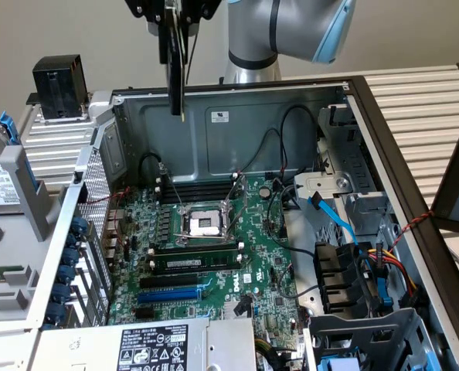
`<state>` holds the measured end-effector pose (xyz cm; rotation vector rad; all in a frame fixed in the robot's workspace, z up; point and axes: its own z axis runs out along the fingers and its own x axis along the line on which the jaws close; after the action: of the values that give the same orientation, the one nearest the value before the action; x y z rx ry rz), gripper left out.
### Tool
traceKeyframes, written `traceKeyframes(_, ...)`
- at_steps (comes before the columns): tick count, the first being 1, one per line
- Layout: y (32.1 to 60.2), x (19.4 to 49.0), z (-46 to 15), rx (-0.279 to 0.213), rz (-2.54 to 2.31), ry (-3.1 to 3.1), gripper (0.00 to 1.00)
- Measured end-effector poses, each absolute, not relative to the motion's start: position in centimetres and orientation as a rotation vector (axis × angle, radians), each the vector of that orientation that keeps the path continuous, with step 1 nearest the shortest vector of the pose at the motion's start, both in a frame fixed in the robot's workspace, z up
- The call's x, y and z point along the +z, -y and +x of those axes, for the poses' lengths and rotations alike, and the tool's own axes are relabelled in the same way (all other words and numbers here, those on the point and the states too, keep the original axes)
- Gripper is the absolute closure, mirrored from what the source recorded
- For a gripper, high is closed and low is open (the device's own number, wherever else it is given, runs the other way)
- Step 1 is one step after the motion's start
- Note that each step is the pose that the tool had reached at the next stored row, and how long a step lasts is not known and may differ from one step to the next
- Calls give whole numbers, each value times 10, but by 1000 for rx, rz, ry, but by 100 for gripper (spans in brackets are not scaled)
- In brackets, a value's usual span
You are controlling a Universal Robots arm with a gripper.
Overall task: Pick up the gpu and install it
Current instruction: 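Insert the gpu into the slot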
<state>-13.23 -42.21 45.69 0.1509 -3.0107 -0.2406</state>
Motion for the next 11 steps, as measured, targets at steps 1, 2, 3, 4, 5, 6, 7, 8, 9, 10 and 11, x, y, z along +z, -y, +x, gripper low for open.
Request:
traceKeyframes(1, 422, 457, -132, -239, 179, 3008, 72)
traceKeyframes(2, 422, 457, -132, -237, 206, 3005, 72)
traceKeyframes(3, 422, 457, -132, -235, 233, 3002, 72)
traceKeyframes(4, 422, 457, -132, -233, 260, 2998, 72)
traceKeyframes(5, 422, 457, -132, -232, 288, 2995, 72)
traceKeyframes(6, 422, 457, -132, -230, 315, 2993, 72)
traceKeyframes(7, 422, 457, -132, -228, 343, 2991, 72)
traceKeyframes(8, 422, 457, -132, -226, 372, 2989, 72)
traceKeyframes(9, 422, 457, -132, -224, 397, 2987, 72)
traceKeyframes(10, 422, 457, -132, -221, 426, 2984, 72)
traceKeyframes(11, 422, 457, -132, -219, 452, 2981, 72)
